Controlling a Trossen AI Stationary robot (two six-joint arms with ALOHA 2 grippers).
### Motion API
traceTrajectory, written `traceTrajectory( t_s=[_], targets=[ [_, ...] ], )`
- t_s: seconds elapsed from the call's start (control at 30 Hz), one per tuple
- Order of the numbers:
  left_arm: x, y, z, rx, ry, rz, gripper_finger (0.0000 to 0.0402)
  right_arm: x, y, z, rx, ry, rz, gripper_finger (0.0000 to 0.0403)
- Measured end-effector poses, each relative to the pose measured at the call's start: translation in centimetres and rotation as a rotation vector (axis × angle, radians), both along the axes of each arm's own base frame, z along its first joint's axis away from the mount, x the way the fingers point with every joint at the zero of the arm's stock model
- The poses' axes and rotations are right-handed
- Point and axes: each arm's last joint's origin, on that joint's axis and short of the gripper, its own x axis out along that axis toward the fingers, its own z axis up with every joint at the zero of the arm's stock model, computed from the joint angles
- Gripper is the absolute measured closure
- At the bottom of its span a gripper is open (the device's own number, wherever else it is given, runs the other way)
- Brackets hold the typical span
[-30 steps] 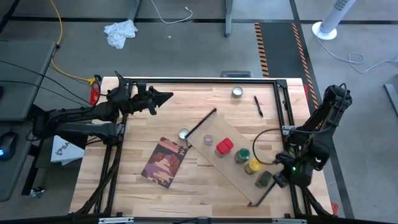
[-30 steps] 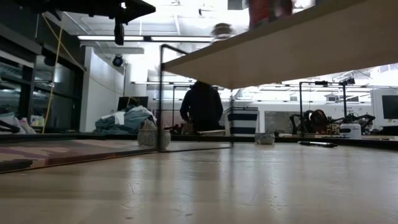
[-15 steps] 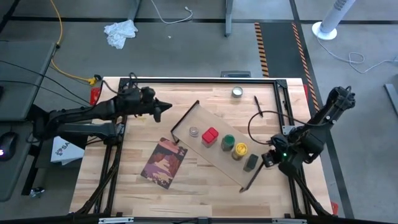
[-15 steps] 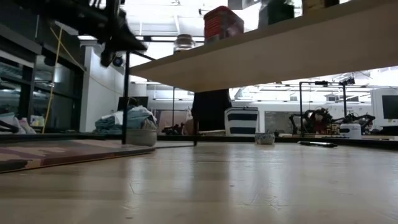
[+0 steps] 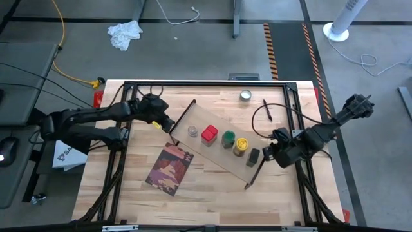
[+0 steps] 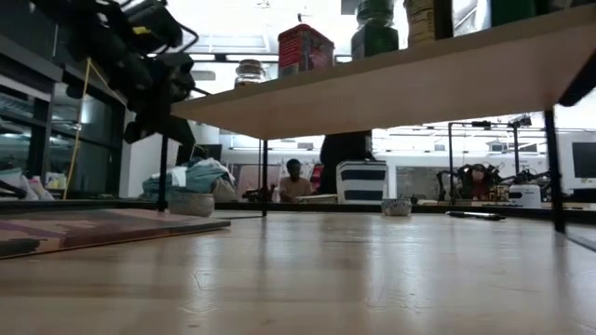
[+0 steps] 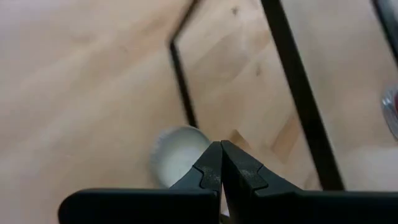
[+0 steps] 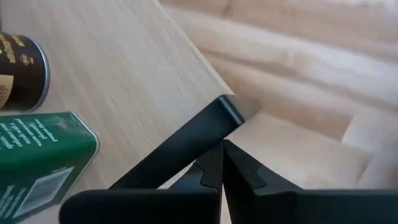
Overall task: Shelf spices
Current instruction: Adjust the shelf
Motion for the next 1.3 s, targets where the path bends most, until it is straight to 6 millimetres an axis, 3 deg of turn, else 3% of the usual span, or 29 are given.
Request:
traceTrajectory(
  t_s=[0.27,0.73,1.1,1.3],
  targets=[
    [1.3,-1.8,-0.9,-0.129,0.023,-0.070,0.0401,1.0,-2.4,0.0,-0.099,0.003,-0.052,0.0403],
    [1.7,-4.6,-1.2,-0.208,0.052,-0.078,0.0401,2.0,-6.1,0.1,-0.211,0.062,-0.032,0.0403],
    [1.9,-5.8,-1.1,-0.245,0.050,-0.089,0.0401,2.7,-8.3,0.3,-0.255,0.067,0.019,0.0403],
    [1.7,-5.4,-0.8,-0.233,0.033,-0.074,0.0401,2.5,-9.1,0.4,-0.263,0.089,0.071,0.0403]
  ],
)
